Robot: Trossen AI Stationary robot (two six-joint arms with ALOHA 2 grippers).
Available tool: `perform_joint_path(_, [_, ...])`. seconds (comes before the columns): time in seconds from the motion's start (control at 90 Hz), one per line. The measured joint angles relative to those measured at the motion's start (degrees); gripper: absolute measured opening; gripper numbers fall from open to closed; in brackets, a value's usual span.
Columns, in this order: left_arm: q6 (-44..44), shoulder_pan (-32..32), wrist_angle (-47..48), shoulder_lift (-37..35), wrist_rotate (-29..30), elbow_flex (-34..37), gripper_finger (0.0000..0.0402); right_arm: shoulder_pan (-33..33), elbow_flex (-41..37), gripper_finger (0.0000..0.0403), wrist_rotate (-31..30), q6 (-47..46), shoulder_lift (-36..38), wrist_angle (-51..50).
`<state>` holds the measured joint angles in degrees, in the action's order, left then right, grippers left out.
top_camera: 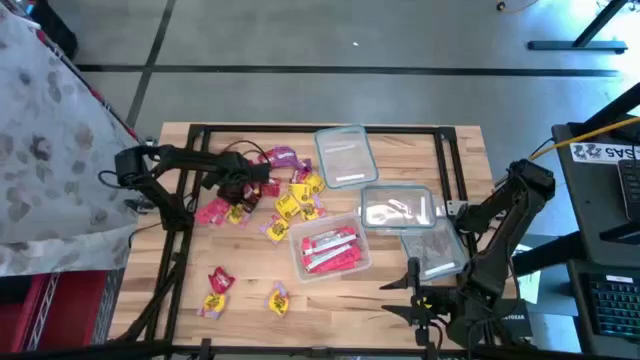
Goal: Sort candy
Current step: Put the pink candy into the top rectangular transparent food container
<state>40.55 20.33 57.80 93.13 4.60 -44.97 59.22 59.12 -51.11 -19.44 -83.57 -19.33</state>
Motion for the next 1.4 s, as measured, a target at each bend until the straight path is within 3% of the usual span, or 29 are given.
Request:
perform_joint_path(0.133, [2.1, -5.6, 6.0, 0.1, -0.3, -4.8, 0.0001, 0.0, -1.8, 0.0193, 0.2, -1.6, 0.0, 0.3])
perform_joint_path(0.4, [6.5, -16.7, 16.9, -0.1, 4.4, -19.3, 0.0, 0.0, -2.3, 0.0193, 0.1, -0.3, 0.0, 3.0])
perform_joint_path(0.556, [10.2, -23.6, 16.8, -0.2, 6.0, -28.4, 0.0, 0.0, -2.3, 0.0193, -0.1, 0.2, 0.0, 3.3])
perform_joint_path(0.778, [11.1, -33.3, 2.1, -0.2, 9.3, -37.8, 0.0, 0.0, -2.3, 0.0193, -1.9, 1.9, 0.0, 5.5])
perform_joint_path(0.956, [0.4, -38.6, -15.2, -0.3, 17.7, -42.9, 0.0, 0.0, -2.3, 0.0193, -1.9, 5.1, 0.0, 8.3])
perform_joint_path(1.089, [-4.9, -39.4, -27.2, 0.8, 18.7, -43.0, 0.0, 0.0, -2.3, 0.0193, -1.8, 6.2, 0.0, 9.5])
perform_joint_path(1.256, [-6.2, -38.7, -27.5, 6.7, 20.0, -42.8, 0.0, 0.0, -2.3, 0.0193, -0.8, 6.3, 0.0, 9.5])
perform_joint_path(1.4, [-2.0, -36.7, -27.1, 10.9, 18.1, -42.8, 0.0, 0.0, -2.3, 0.0193, 0.1, 6.3, 0.0, 9.8])
